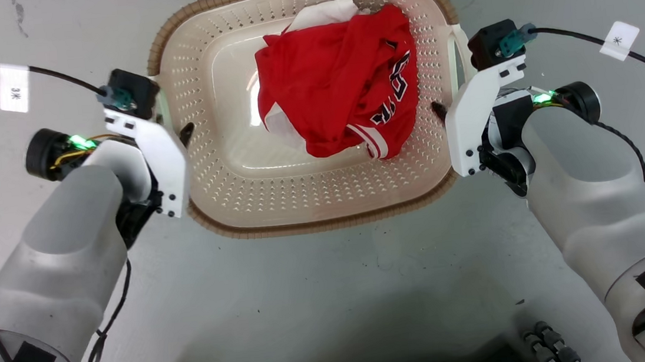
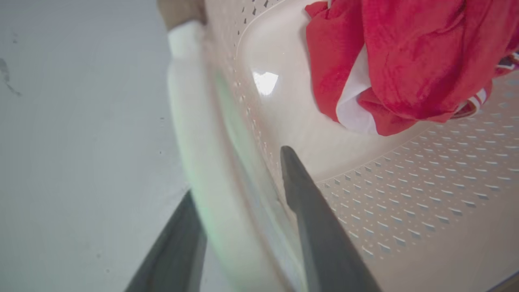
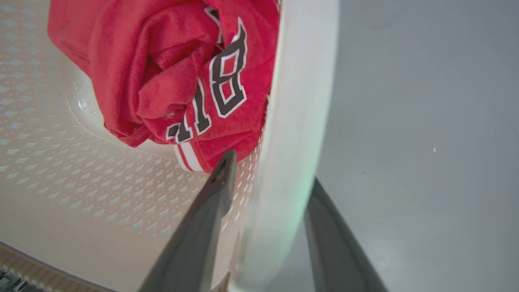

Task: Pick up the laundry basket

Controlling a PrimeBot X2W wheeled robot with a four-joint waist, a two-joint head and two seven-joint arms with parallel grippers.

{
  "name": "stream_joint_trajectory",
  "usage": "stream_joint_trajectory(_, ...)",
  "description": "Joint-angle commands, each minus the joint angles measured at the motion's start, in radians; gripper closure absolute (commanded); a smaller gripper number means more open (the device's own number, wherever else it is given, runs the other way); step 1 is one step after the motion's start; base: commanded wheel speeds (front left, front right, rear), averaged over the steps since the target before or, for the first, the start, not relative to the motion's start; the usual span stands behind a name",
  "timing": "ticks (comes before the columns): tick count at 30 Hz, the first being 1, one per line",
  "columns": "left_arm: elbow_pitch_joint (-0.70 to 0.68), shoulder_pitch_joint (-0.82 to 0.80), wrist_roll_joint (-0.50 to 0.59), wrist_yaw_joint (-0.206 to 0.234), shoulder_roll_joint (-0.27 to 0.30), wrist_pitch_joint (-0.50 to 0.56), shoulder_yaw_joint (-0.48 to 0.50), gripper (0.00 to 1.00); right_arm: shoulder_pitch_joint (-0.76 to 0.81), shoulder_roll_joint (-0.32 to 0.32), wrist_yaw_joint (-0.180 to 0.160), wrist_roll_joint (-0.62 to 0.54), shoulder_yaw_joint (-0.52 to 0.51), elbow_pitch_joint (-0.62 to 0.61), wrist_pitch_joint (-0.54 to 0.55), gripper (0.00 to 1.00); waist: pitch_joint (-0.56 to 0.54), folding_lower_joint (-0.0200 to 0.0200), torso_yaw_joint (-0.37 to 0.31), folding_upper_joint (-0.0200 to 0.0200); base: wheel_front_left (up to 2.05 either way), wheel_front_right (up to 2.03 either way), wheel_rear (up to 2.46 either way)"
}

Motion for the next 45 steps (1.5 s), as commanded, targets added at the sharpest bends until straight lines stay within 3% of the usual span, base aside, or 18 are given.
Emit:
stream_joint_trajectory(1, 0.001, -0.005, -0.008, 0.002, 0.006, -0.004, -0.012, 1.0, -0.018, 0.0, 0.0, 0.006, 0.006, 0.005, -0.004, 1.0, 0.0, -0.0001, 0.002, 0.0, 0.0, 0.0, 0.0)
stream_joint_trajectory(12, -0.034, -0.007, -0.084, 0.001, 0.023, -0.017, -0.124, 1.0, -0.015, -0.005, 0.0, 0.001, 0.023, 0.043, -0.012, 1.0, -0.037, -0.0001, 0.009, 0.0, 0.0, 0.0, 0.0)
stream_joint_trajectory(21, -0.095, 0.031, -0.189, -0.001, 0.038, 0.043, -0.245, 1.0, 0.023, -0.005, 0.0, -0.018, 0.044, 0.071, 0.081, 1.0, -0.186, -0.0001, 0.02, 0.0, 0.0, 0.0, 0.0)
stream_joint_trajectory(30, -0.223, 0.091, -0.337, -0.004, 0.087, 0.242, -0.34, 1.0, 0.075, -0.005, -0.001, -0.002, 0.073, 0.08, 0.283, 1.0, -0.423, -0.0001, 0.029, 0.0, 0.0, 0.0, 0.0)
stream_joint_trajectory(40, -0.345, 0.18, -0.458, -0.008, 0.128, 0.459, -0.353, 1.0, 0.154, -0.006, -0.001, 0.062, 0.117, 0.056, 0.489, 1.0, -0.689, -0.0001, 0.041, 0.0, 0.0, 0.0, 0.0)
stream_joint_trajectory(45, -0.361, 0.208, -0.489, -0.008, 0.122, 0.515, -0.355, 1.0, 0.178, -0.005, -0.001, 0.089, 0.127, 0.05, 0.524, 1.0, -0.769, -0.0001, 0.049, 0.0, 0.0, 0.0, 0.0)
